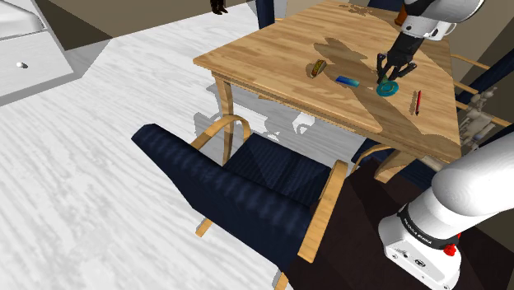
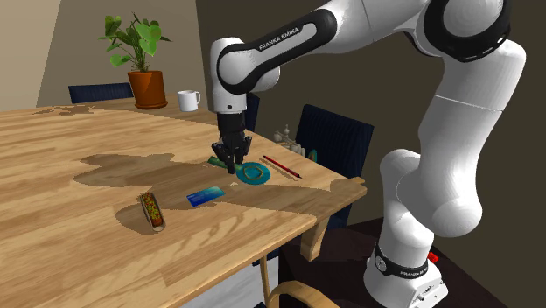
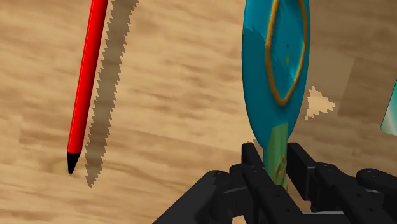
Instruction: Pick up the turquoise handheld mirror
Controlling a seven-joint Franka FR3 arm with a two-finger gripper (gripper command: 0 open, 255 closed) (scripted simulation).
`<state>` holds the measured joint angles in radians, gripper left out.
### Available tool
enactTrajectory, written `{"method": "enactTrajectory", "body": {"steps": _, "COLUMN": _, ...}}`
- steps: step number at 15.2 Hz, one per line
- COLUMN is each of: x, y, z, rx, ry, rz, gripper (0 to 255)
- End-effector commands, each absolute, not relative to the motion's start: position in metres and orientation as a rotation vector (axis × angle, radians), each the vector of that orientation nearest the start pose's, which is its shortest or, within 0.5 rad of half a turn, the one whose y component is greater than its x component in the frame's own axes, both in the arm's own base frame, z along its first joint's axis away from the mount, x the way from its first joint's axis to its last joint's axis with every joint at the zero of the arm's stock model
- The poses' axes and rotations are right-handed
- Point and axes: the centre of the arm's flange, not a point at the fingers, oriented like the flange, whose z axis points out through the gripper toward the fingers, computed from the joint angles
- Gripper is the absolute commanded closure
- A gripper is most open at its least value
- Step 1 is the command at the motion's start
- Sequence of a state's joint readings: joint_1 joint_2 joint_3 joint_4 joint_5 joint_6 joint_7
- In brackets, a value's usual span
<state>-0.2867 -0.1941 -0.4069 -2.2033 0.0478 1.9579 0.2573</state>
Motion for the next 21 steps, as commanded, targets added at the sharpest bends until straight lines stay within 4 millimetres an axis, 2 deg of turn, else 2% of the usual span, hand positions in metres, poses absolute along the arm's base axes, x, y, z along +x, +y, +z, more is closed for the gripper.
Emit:
{"method": "enactTrajectory", "body": {"steps": 1, "x": 0.373, "y": -0.313, "z": 0.451, "rx": -2.669, "ry": 1.39, "rz": 0.064, "gripper": 255}}
{"method": "enactTrajectory", "body": {"steps": 4, "x": 0.373, "y": -0.313, "z": 0.451, "rx": -2.669, "ry": 1.39, "rz": 0.064, "gripper": 255}}
{"method": "enactTrajectory", "body": {"steps": 19, "x": 0.373, "y": -0.313, "z": 0.53, "rx": -2.669, "ry": 1.39, "rz": 0.064, "gripper": 255}}
{"method": "enactTrajectory", "body": {"steps": 21, "x": 0.373, "y": -0.313, "z": 0.531, "rx": -2.669, "ry": 1.39, "rz": 0.064, "gripper": 255}}
